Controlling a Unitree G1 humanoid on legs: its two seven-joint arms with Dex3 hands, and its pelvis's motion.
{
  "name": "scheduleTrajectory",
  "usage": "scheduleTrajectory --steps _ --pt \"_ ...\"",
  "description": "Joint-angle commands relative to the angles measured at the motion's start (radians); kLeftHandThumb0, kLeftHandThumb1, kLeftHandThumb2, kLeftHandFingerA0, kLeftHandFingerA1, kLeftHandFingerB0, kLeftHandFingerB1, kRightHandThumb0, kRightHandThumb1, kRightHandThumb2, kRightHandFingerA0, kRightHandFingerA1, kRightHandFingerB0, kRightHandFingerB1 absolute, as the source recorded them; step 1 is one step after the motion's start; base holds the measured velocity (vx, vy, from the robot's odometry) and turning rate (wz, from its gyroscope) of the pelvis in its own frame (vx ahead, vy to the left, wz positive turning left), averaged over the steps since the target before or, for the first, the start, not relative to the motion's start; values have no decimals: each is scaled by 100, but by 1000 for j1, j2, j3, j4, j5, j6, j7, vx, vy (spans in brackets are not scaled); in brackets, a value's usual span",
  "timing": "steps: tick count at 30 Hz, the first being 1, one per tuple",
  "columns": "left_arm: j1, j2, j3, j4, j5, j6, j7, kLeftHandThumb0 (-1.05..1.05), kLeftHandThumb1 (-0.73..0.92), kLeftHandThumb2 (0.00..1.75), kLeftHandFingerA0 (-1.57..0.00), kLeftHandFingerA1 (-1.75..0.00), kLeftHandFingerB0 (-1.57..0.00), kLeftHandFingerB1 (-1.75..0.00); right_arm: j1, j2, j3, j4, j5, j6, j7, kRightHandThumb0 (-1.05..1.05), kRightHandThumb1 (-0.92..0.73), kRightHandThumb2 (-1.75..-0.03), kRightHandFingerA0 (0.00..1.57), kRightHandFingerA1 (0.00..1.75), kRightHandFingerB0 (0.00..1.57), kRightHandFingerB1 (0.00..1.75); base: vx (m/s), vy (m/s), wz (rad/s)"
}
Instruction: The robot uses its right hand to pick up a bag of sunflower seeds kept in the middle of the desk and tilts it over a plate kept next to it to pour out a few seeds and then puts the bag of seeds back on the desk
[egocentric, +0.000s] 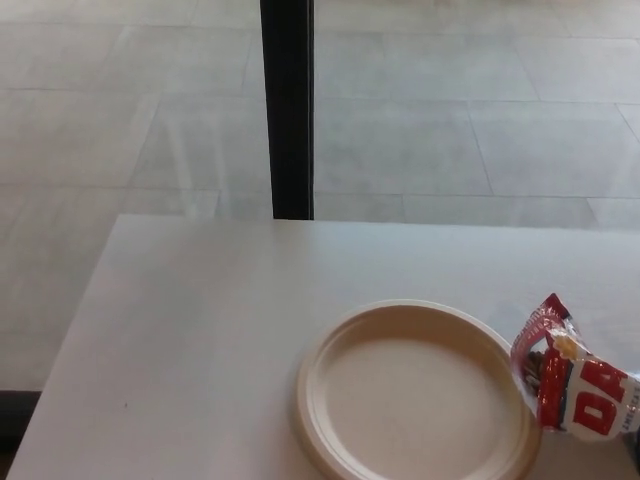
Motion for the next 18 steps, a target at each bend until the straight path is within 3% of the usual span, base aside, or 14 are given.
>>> scheduleTrajectory --steps 1,2,3,4,5,6,12,18 --pt "3 6 14 8 -28 -29 -14 -65 61 58 -40 -54 -34 -34 42 -47 98 -7 -134 11 57 -104 -63 -101 0 1 1 8 0 0 0" --pt "3 5 19 8 -33 -28 -14 -65 60 59 -41 -55 -35 -34 40 -42 120 9 -149 -1 54 -91 -71 -62 0 16 0 22 0 0 0" --pt "3 5 17 9 -30 -27 -12 -65 61 59 -42 -56 -35 -34 32 -35 144 26 -172 -7 43 -100 -60 -101 0 8 0 8 0 0 0" --pt "2 5 19 9 -32 -25 -11 -63 60 59 -40 -55 -35 -34 29 -31 159 16 -179 12 36 -97 -58 -102 0 10 0 13 0 0 0" --pt "-1 4 28 10 -41 -17 -11 -66 47 85 -39 -62 -29 -48 21 -29 169 22 -187 13 30 -100 -60 -103 0 8 0 10 0 0 0" --pt "2 5 16 7 -29 -26 -10 -64 62 59 -38 -53 -34 -34 9 -23 179 27 -193 17 22 -103 -63 -103 0 5 0 5 0 0 0" --pt "0 4 17 12 -35 -19 -10 -61 62 59 -42 -54 -35 -33 -41 -12 212 73 -244 -4 -13 -92 -57 -101 1 17 0 15 0 0 0" --pt "2 8 -5 7 -17 -35 -5 -63 64 59 -38 -52 -34 -34 -79 -9 242 120 -281 -24 -15 -91 -56 -99 4 15 4 16 0 0 0"
